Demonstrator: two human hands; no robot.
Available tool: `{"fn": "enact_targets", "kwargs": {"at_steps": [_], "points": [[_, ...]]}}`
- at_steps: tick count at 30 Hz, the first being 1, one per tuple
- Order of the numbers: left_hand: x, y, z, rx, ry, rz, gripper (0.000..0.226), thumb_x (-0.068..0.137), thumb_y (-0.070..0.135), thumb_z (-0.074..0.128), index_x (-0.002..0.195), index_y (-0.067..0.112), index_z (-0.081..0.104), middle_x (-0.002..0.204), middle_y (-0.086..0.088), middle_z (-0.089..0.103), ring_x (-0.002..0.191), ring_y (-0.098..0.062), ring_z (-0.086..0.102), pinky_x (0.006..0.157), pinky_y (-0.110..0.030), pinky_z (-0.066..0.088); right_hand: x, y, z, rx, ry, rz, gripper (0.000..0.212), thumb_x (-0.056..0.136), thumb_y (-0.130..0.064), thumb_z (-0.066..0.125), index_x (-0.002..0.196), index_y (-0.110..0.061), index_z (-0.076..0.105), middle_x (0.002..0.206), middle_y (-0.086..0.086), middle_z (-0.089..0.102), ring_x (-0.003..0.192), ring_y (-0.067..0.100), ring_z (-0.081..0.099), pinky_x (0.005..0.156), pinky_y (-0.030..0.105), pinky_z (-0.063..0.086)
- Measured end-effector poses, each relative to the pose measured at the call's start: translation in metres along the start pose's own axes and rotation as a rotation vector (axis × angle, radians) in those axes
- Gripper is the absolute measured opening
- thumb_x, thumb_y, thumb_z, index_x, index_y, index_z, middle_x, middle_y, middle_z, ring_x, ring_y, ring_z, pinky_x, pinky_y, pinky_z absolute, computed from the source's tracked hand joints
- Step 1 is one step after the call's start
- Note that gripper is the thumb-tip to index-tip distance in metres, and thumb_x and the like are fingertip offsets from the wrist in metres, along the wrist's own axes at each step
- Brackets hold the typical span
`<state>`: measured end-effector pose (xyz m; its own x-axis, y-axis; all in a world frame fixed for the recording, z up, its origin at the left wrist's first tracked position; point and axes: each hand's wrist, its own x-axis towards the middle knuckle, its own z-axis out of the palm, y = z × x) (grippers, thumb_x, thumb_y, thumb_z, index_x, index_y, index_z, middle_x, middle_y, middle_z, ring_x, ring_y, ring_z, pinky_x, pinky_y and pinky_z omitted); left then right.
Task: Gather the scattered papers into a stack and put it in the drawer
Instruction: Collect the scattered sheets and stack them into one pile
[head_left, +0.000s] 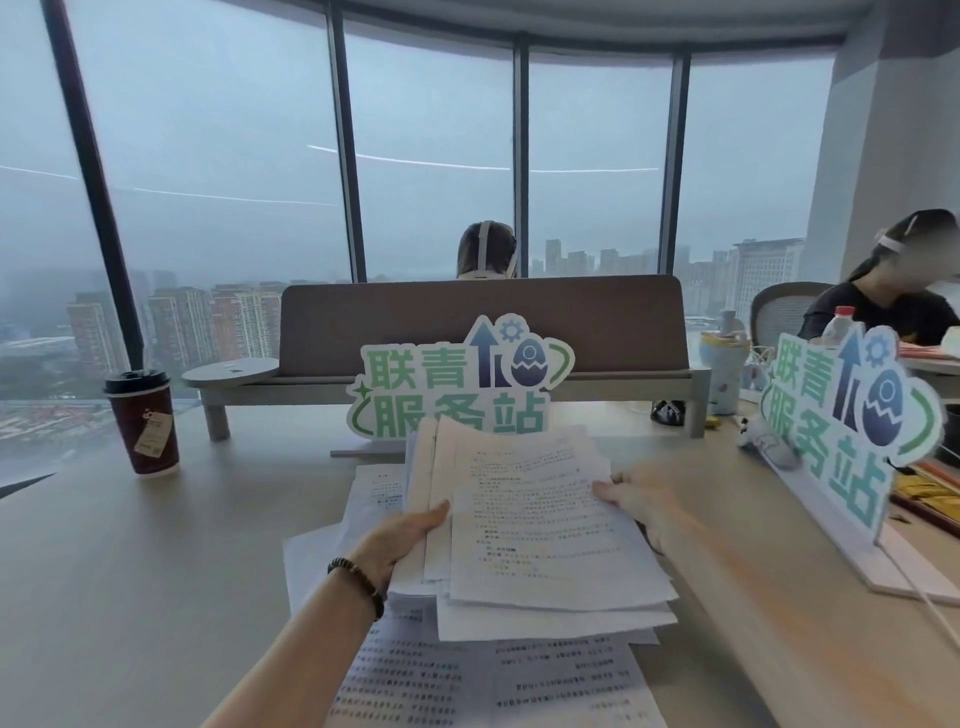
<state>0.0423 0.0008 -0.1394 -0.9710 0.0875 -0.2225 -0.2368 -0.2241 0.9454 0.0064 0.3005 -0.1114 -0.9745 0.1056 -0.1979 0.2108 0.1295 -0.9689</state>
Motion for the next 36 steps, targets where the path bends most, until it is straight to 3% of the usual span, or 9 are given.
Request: {"fn": "enact_targets", "kwargs": {"at_steps": [6,9,15,19,24,26,28,31,36], "points": [[0.006,-0.003,0.002,0.016,0.032,0.009,0.018,0.096,0.011,0.059,0.112,0.005,0.066,0.118,-0.025,0.068,0.112,-0.043,0.063,0.092,-0.055,0.053,-0.008,0.006,-0.003,-0.027,-0.026,-0.018,0.018,0.083,-0.009,0.079,0.080,-0.005,0.061,0.092,0.015,0.073,0.090,0.031,0.069,0.088,0.044,0.054],[0.005,-0.003,0.003,-0.021,0.056,0.021,0.026,0.095,0.014,0.061,0.118,0.003,0.065,0.119,-0.023,0.068,0.112,-0.041,0.064,0.090,-0.052,0.055,-0.008,0.007,-0.006,0.016,-0.089,0.020,0.021,0.077,0.000,0.080,0.088,-0.002,0.063,0.101,0.021,0.074,0.101,0.037,0.069,0.097,0.053,0.052],[0.006,-0.001,0.002,-0.018,0.091,0.018,0.025,0.096,0.011,0.058,0.121,0.006,0.060,0.124,-0.023,0.065,0.109,-0.039,0.064,0.096,-0.049,0.052,-0.003,0.009,-0.005,0.148,-0.038,0.093,0.028,0.077,0.006,0.078,0.089,-0.005,0.056,0.105,0.023,0.072,0.105,0.038,0.067,0.095,0.058,0.052],[0.005,-0.002,0.000,0.021,0.116,-0.050,0.030,0.093,0.010,0.061,0.122,0.002,0.058,0.121,-0.026,0.066,0.098,-0.039,0.066,0.083,-0.047,0.056,-0.001,0.011,-0.006,0.105,-0.058,0.116,0.031,0.078,0.006,0.077,0.106,0.003,0.062,0.105,0.022,0.073,0.098,0.037,0.071,0.089,0.054,0.056],[0.007,-0.004,-0.001,-0.016,0.099,-0.034,0.035,0.090,0.007,0.066,0.124,0.002,0.060,0.121,-0.025,0.067,0.113,-0.043,0.063,0.094,-0.055,0.052,0.014,0.020,-0.008,0.088,-0.051,0.098,0.043,0.069,-0.006,0.081,0.108,-0.002,0.064,0.110,0.018,0.072,0.106,0.036,0.066,0.099,0.054,0.050],[0.006,-0.004,-0.002,-0.034,0.082,-0.028,0.038,0.086,0.008,0.069,0.123,0.003,0.061,0.121,-0.024,0.067,0.113,-0.043,0.063,0.096,-0.057,0.051,0.008,0.018,-0.006,0.069,-0.055,0.089,0.036,0.071,-0.008,0.082,0.102,-0.005,0.065,0.109,0.014,0.071,0.107,0.034,0.064,0.102,0.050,0.048],[0.006,-0.005,-0.002,-0.035,0.072,-0.007,0.045,0.079,0.010,0.074,0.123,0.004,0.063,0.120,-0.023,0.068,0.112,-0.043,0.064,0.099,-0.059,0.048,-0.004,0.014,-0.003,0.061,-0.042,0.050,0.020,0.080,-0.003,0.079,0.090,-0.005,0.062,0.098,0.012,0.071,0.093,0.027,0.066,0.088,0.041,0.052],[0.005,-0.006,-0.003,-0.015,0.071,0.031,0.055,0.069,0.013,0.081,0.121,0.004,0.066,0.118,-0.021,0.069,0.110,-0.042,0.066,0.100,-0.058,0.048,-0.010,0.012,-0.002,0.093,-0.041,0.011,0.018,0.081,0.003,0.077,0.086,-0.005,0.061,0.092,0.014,0.072,0.080,0.025,0.067,0.066,0.036,0.053],[0.006,-0.006,-0.002,0.104,0.135,0.074,0.042,0.077,0.013,0.081,0.116,0.004,0.069,0.112,-0.018,0.073,0.101,-0.037,0.070,0.094,-0.053,0.054,-0.003,0.014,0.002,-0.004,-0.059,0.001,0.025,0.084,-0.001,0.075,0.107,-0.001,0.067,0.102,0.014,0.073,0.091,0.028,0.069,0.071,0.037,0.055]]}}
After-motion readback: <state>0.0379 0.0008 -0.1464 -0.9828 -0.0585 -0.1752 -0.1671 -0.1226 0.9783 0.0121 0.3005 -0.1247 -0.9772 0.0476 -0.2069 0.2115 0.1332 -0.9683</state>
